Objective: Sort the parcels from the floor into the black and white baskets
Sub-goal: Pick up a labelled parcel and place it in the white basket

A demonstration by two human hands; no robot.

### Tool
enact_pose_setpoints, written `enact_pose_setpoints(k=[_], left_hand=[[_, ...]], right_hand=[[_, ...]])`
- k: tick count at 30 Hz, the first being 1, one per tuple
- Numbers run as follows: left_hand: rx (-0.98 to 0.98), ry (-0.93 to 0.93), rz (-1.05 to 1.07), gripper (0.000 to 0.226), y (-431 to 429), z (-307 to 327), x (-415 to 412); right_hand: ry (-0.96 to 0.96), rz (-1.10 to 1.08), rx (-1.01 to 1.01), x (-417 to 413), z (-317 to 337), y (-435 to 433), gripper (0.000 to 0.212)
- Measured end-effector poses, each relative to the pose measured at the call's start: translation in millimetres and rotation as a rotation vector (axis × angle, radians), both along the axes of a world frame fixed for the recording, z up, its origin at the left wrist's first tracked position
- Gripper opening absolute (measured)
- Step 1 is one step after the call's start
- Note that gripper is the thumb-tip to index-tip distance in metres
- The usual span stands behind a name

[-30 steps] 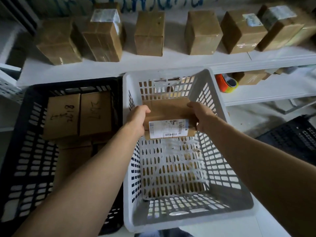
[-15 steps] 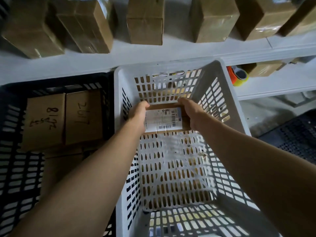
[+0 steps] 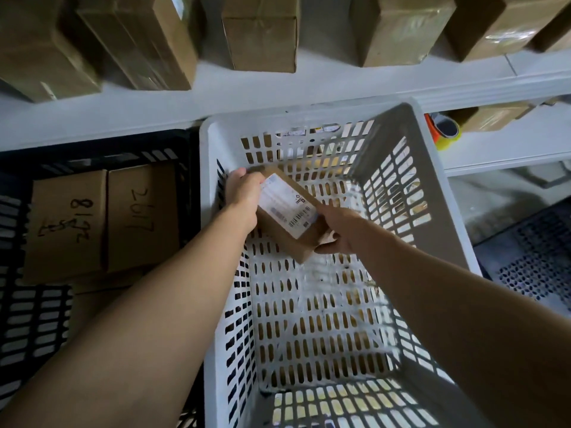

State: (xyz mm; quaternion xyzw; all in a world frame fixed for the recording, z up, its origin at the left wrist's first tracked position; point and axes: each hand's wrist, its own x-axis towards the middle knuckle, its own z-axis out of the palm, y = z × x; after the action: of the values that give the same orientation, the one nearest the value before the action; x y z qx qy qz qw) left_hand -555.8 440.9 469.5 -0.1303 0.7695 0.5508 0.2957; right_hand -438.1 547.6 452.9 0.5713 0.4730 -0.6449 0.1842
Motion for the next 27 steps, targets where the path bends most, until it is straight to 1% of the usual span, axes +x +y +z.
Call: enact_pose_setpoints(k=[1,3,6,8,11,13,15,17,20,22,23,25,27], left_hand=[[0.012,0.022,0.012,0.009,-0.4,-1.3,0.3],[-0.022,0.012,-0.006,0.014,-1.7,-4.5,6.0],[-0.09,-0.111,0.093,0.017,-7.4,-12.8,18.6],[-0.098,-0.178,0.143,0.019,-12.0,-14.7,24.2],[-0.102,-0.144,0.114,0.023,-13.9,-18.4,22.1],[-0.114,-0.117,0.131,0.027,-14.3,-18.0,20.4],[-0.128,-0.113,0.124,0.027,-15.2,-16.2,21.1],[-0.138,-0.101,0.096,0.026,-16.7,-13.3,23.6],[-0.113,-0.111,0.075,0.023,-19.5,-4.7,26.7],[-0.096,-0.113,0.056,0.025,-19.7,2.6,27.0],[-0.082,-0.112,0.049,0.027,-20.6,6.4,26.5],[-0.012,-0.101,0.063,0.024,-22.1,17.6,26.1],[0.029,-0.052,0.05,0.028,-24.1,32.6,26.6]], right_hand=[[0.007,0.014,-0.012,-0.2,-2.9,-1.8,0.01],[0.0,0.094,-0.014,-3.2,-8.5,-5.8,0.012],[-0.041,0.18,0.05,-13.2,-12.2,-11.3,0.014],[-0.025,0.195,0.033,-19.6,-12.7,-15.0,0.016],[0.04,0.158,-0.049,-27.9,-14.4,-22.5,0.013],[0.073,0.119,-0.04,-32.1,-16.2,-26.7,0.016],[0.104,0.091,-0.01,-35.4,-18.4,-29.7,0.021],[0.133,0.112,0.028,-36.7,-16.0,-32.5,0.025],[0.13,0.146,0.078,-36.7,-6.9,-35.7,0.026],[0.123,0.156,0.096,-34.1,2.9,-35.3,0.027],[0.138,0.17,0.117,-32.6,9.1,-34.8,0.031],[0.189,0.198,0.195,-28.1,26.8,-33.3,0.037],[0.265,0.174,0.266,-22.8,49.8,-31.0,0.039]])
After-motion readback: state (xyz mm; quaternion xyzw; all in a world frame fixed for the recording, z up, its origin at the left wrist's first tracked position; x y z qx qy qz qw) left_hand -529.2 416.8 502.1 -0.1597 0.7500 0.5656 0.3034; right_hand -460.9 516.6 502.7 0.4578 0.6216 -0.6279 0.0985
